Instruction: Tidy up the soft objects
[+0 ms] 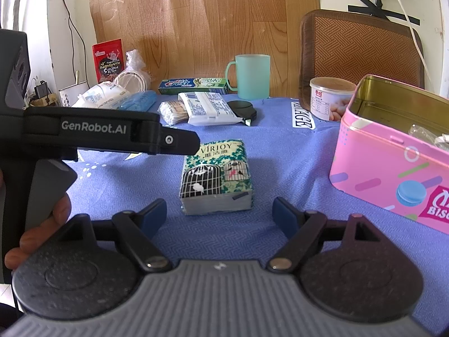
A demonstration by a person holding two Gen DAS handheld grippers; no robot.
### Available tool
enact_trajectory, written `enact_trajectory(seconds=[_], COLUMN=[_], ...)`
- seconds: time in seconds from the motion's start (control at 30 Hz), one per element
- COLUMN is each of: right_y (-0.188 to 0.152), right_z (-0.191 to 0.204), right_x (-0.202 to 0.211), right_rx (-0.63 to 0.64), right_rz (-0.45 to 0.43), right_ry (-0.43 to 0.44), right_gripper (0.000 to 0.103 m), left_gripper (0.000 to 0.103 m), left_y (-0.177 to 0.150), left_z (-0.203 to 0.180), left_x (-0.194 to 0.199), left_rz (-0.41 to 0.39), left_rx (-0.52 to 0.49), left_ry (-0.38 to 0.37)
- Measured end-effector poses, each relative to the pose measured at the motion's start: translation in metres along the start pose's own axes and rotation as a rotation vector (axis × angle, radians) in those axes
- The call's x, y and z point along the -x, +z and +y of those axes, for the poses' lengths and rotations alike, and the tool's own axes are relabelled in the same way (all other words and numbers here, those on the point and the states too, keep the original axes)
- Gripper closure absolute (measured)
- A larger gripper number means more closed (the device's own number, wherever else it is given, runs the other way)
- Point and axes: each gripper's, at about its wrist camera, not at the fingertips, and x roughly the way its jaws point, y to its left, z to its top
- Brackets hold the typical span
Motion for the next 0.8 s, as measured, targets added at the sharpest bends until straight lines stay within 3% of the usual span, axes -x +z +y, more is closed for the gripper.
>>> enact_trajectory(seconds=[0.37,0.47,0.63,0.7,0.73,0.8], right_y=[0.000,0.000,0.001,0.001,0.000,-0.001], right_z=[0.000,0.001,0.005,0.009,0.010,0.014], right_x=[0.000,-0.001,-0.003,-0.004,-0.002,-0.001], right_rx=[0.005,0.011,0.028,0.047,0.057,0.073], right_rz=[0.002,0.005,0.013,0.006,-0.004,-0.015], right_ry=[-0.001,-0.007,-0.023,-0.033,-0.035,-0.051], right_gripper=[0.018,0.018,0.019,0.033,0.046,0.047], left_gripper=[0.004,0.011,0.033,0.035,0.037,0.042], left_y=[0.000,0.000,-0.002,-0.002,-0.003,-0.004], left_z=[0.001,0.001,-0.003,-0.004,-0.005,-0.007], left_x=[0.000,-0.002,-0.008,-0.011,-0.011,-0.010], left_rz=[0.006,0.020,0.065,0.081,0.084,0.087], left_rx=[-0.011,-0.019,-0.037,-0.046,-0.051,-0.062], left_ry=[-0.022,-0.036,-0.073,-0.091,-0.099,-0.112])
